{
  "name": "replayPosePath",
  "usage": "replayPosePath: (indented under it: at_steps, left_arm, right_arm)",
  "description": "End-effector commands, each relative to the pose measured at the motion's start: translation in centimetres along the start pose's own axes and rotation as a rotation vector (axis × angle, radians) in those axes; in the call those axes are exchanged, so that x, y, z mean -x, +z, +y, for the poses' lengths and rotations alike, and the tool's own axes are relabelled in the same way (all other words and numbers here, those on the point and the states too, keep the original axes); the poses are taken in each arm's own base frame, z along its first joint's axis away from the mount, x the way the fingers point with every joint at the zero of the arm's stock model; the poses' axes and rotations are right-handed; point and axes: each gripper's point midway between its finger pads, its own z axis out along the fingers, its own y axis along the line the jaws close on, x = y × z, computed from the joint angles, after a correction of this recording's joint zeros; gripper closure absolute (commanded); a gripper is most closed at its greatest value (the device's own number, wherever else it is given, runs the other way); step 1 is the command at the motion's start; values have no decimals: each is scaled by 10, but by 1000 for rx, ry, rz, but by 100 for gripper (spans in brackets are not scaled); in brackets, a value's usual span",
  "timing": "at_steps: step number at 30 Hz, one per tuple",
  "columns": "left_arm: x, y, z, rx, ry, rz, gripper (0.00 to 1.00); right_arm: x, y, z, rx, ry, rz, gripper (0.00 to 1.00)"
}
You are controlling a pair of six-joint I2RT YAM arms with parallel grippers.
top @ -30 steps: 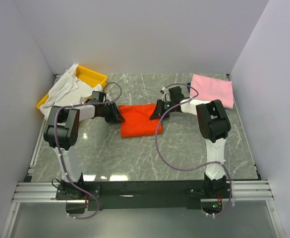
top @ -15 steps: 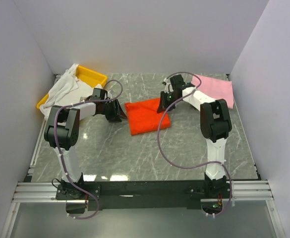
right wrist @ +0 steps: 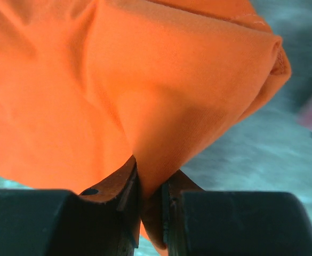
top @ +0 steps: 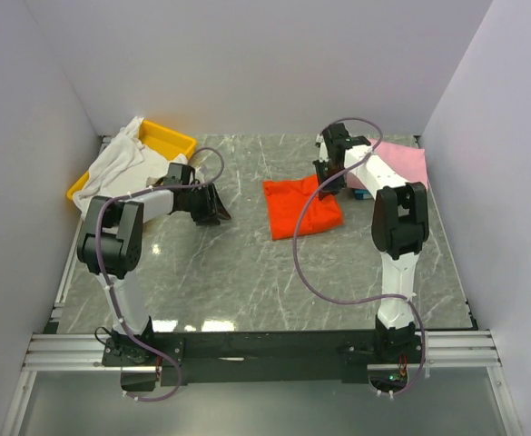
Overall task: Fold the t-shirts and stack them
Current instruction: Neatly place the folded tshirt to the corner
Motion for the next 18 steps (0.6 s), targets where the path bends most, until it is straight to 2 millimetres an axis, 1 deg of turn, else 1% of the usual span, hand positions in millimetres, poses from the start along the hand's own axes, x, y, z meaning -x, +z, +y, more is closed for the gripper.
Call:
replayPosePath:
  at_steps: [1,4,5,7,10,11,12,13,16,17,18]
  left_arm:
    - [7,-13,-7,-6,47,-40,47]
    - [4,-13,-6,-8,40,-37,48]
    - [4,-13,-7,-13,38,-36,48]
    - [1,-13,-5,-12,31,-37,48]
    - [-2,-14,-4,-10,27,-33,49]
    - [-4,-14,-3,-7,25,-30,49]
    - [-5,-14,-2,-5,23,-30,49]
    - [-6,-13,-1,-1,22,-27,49]
    - [-10,-13,1,0,15,-18,49]
    - [-10,-13,1,0,15,-21,49]
    - [-10,-14,1,2,14,-23,49]
  right_arm:
    - [21,-49,-26,-148,-31,-80,100]
    - [24,-57,-39,-215,-23,-82,100]
    - [27,-62,-40,-224,-23,-94,100]
    - [30,-69,-48,-250,-12,-106,100]
    - [41,-81,-55,-252,7,-140,100]
    - [48,-87,-54,-239,12,-162,100]
    - [48,-90,-55,-235,14,-159,100]
    - [56,-97,-59,-233,29,-182,100]
    - [61,-102,-62,-229,46,-188,100]
    - [67,-107,-65,-232,52,-206,100]
    - [67,-110,-66,-233,52,-205,100]
